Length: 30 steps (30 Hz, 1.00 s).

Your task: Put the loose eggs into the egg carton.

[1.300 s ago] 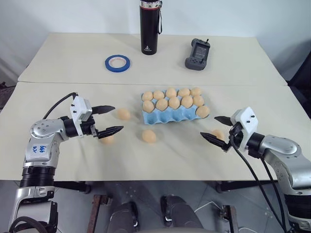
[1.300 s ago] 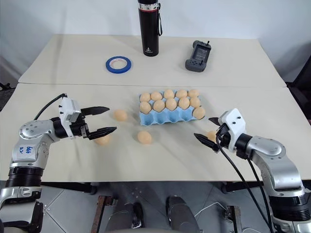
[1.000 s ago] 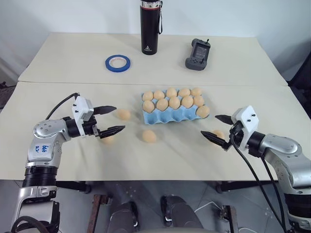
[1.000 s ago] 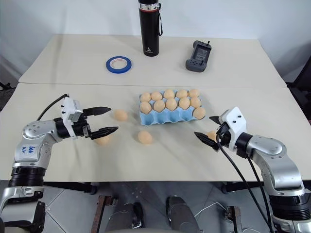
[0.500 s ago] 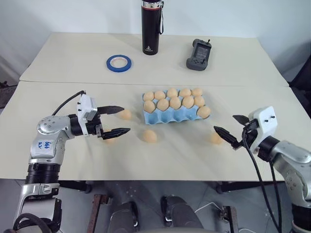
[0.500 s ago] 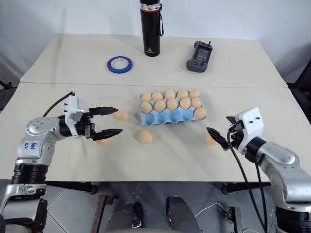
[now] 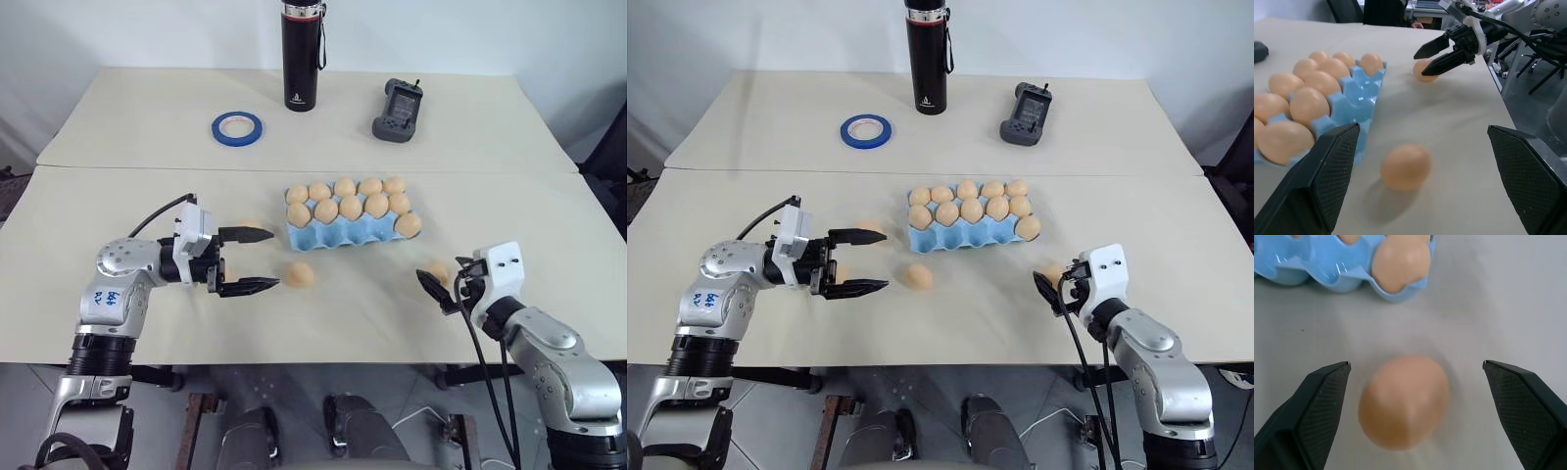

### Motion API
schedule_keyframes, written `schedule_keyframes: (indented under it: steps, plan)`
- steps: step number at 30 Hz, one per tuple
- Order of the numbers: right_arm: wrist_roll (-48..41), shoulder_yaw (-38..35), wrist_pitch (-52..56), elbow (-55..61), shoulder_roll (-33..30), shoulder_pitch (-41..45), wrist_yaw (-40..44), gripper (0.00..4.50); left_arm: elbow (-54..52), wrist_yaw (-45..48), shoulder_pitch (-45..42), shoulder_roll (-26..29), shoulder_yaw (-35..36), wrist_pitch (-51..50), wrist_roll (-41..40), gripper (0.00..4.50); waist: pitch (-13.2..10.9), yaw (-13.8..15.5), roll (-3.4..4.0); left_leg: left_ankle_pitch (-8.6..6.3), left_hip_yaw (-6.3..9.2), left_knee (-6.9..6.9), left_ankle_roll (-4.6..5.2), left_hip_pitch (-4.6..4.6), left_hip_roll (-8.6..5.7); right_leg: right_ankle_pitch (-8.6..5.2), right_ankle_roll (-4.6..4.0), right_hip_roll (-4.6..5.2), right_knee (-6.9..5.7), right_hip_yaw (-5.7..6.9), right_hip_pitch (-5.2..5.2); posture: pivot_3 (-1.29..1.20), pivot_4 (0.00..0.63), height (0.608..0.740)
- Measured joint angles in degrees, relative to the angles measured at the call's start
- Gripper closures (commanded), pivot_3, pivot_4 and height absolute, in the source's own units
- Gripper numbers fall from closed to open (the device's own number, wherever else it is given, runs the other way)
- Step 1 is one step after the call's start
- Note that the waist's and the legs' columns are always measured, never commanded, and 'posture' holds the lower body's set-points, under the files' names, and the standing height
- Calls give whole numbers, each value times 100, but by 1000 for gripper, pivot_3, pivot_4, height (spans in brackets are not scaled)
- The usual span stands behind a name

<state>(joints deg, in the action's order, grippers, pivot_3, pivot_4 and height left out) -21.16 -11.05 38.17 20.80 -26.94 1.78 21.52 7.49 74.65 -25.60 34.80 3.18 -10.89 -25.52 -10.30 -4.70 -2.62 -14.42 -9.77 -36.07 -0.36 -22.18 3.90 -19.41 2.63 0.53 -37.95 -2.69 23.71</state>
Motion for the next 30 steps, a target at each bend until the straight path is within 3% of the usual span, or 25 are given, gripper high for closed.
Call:
schedule_keyframes:
  steps: [3,9,11,16,20,30]
  plan:
    - [92,104,-99,-230,0,9,36,345,-30,-21,64,18,35,0,-1,0,0,7,0,0,0,-1,1,0,-1,0,0,1,1,0,-1,0,150,740]
    - [202,166,-353,-514,0,217,48,2316,-161,-138,152,21,63,-7,-10,0,0,-4,0,-1,1,-1,1,0,0,0,0,1,0,0,-1,0,150,740]
    - [200,162,-385,-520,0,245,84,2688,-251,-164,170,24,79,-26,-40,0,0,4,0,-1,3,1,1,0,0,0,0,0,1,1,-1,0,150,740]
    - [132,131,-356,-485,-3,385,145,2814,-259,-250,237,101,151,-50,-80,0,0,-17,0,-1,0,0,1,0,-1,0,0,1,2,-1,-1,0,150,740]
    - [-36,120,-129,-384,-2,1031,142,2815,-318,-383,409,200,314,-75,-120,0,-1,-29,1,0,2,1,0,3,1,2,-2,0,-4,-1,0,0,150,740]
    - [103,924,-94,-1068,297,2460,233,2815,-959,-763,1077,261,606,-163,-207,0,-1,3,2,-7,5,5,6,-12,-1,0,-3,8,20,6,2,0,150,740]
